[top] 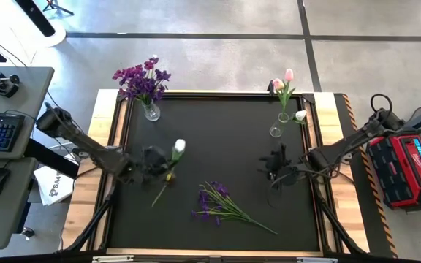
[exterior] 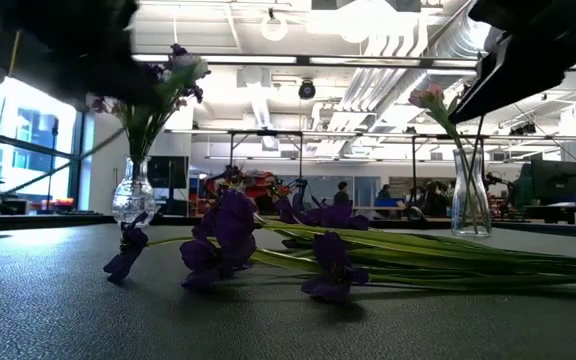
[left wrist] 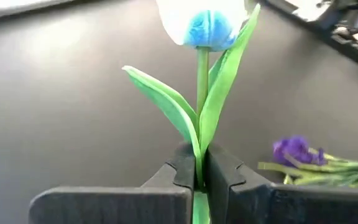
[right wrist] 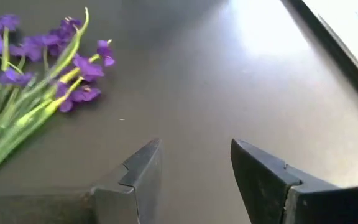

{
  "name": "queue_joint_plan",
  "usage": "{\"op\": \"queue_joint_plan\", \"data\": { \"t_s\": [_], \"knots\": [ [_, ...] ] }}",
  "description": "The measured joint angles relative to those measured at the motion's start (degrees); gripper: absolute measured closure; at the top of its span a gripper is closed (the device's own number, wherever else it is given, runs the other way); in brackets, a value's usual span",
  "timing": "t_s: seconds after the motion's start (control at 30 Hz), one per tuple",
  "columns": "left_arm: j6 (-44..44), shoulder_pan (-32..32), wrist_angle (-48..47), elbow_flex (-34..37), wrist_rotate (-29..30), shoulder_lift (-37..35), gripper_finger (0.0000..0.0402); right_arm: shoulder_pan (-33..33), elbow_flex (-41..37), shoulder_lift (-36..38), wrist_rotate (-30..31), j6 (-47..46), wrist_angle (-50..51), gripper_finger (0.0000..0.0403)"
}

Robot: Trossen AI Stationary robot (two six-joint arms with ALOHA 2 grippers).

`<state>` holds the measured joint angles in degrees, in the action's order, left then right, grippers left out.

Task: Sort flowers into vase by color
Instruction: Put the white tulip into the right transparent vase

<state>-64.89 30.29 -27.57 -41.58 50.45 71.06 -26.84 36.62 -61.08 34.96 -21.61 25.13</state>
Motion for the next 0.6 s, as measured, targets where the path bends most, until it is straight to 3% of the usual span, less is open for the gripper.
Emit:
{"op": "queue_joint_plan", "data": {
  "t_s": [0.13, 0.3, 0.37, 0.47, 0.6],
  "knots": [
    [24.6, -6.6, 15.8, 0.1, -6.0, 0.1, 0.04, 2.1, -3.6, -0.1, -2.6, 7.6, -11.1, 0.0226],
    [52.8, -13.4, 44.7, 3.3, -27.1, 2.6, 0.0401, 5.3, -12.5, -0.1, -16.6, 18.4, -43.6, 0.0226],
    [59.2, -15.7, 54.1, 3.9, -35.7, 4.1, 0.0401, 6.0, -15.6, -0.4, -19.6, 21.0, -56.4, 0.0226],
    [63.9, -18.9, 64.4, 4.0, -45.8, 6.6, 0.0401, 6.7, -17.6, -2.1, -20.2, 24.7, -67.8, 0.0226],
    [64.5, -22.1, 72.1, 4.0, -52.1, 9.9, 0.0401, 7.5, -16.2, -6.0, -20.4, 28.6, -73.3, 0.0226]
  ]
}}
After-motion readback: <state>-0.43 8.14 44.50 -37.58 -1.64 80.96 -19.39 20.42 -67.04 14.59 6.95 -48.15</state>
